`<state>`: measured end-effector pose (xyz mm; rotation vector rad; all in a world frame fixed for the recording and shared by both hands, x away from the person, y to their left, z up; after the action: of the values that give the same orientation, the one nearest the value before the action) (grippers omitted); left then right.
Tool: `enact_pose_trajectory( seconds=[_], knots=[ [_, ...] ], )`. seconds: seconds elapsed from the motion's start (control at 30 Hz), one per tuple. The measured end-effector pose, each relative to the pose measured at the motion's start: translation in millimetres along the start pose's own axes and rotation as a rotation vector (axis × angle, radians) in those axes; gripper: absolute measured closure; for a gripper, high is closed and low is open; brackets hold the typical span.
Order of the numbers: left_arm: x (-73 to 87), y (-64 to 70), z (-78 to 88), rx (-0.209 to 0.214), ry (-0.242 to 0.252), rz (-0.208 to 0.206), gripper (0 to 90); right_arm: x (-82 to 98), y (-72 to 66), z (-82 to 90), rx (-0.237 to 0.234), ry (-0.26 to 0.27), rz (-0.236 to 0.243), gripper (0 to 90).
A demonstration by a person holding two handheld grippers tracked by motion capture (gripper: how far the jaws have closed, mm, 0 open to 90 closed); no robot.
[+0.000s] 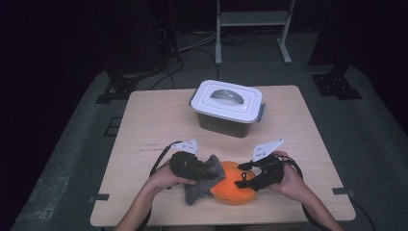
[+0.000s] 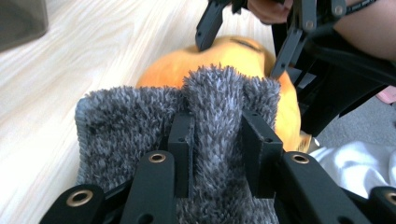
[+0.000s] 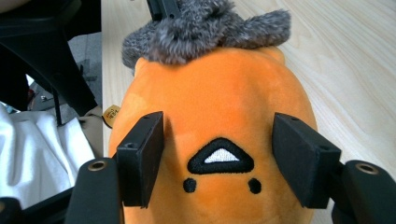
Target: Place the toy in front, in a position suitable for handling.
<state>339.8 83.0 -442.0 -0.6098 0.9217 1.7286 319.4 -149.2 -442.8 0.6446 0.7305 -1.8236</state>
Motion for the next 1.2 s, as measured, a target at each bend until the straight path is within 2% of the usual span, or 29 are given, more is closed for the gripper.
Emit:
enact_pose_trajectory(
  seconds=[0.13,0.3,0.5,0.63,0.77,0.93,1.03,1.2],
  knots=[
    [10.2,-4.5,18.9,-0.040,0.014,0.026,68.3,2.7,0.7,2.8,-0.002,0.001,0.001,34.2],
    [21.8,-7.0,58.7,-0.110,0.060,0.047,68.3,7.5,3.0,5.5,-0.007,0.026,-0.015,33.7],
    [38.9,-6.8,114.1,-0.229,0.084,0.071,68.1,5.4,1.6,3.6,-0.002,0.029,-0.012,32.9],
    [53.8,-8.1,141.4,-0.313,0.064,0.098,68.0,4.9,2.4,2.8,-0.001,0.035,-0.011,32.7],
    [67.6,-11.4,150.7,-0.335,0.071,0.125,68.1,4.5,3.1,2.0,-0.004,0.040,-0.013,32.6],
    [81.4,-19.6,149.6,-0.363,0.054,0.154,68.1,3.7,3.2,0.5,-0.008,0.046,-0.016,32.2],
    [88.3,-26.3,147.7,-0.396,0.022,0.167,68.0,4.3,3.6,0.2,-0.011,0.053,-0.021,32.1],
    [97.6,-33.6,143.8,-0.399,0.024,0.192,68.0,4.7,3.5,0.0,-0.012,0.060,-0.021,32.1]
  ],
)
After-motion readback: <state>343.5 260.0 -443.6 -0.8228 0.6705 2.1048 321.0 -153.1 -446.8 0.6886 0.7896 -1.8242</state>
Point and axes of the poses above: each handheld gripper's, and its own axes: z roughly backward along the jaws, x roughly out of its underside, y roughly to its right, the point moved 4 cm from there along -z, roughly forward along the jaws, and after that the axes turned 3 degrees about -y, right-handed, at the moved point
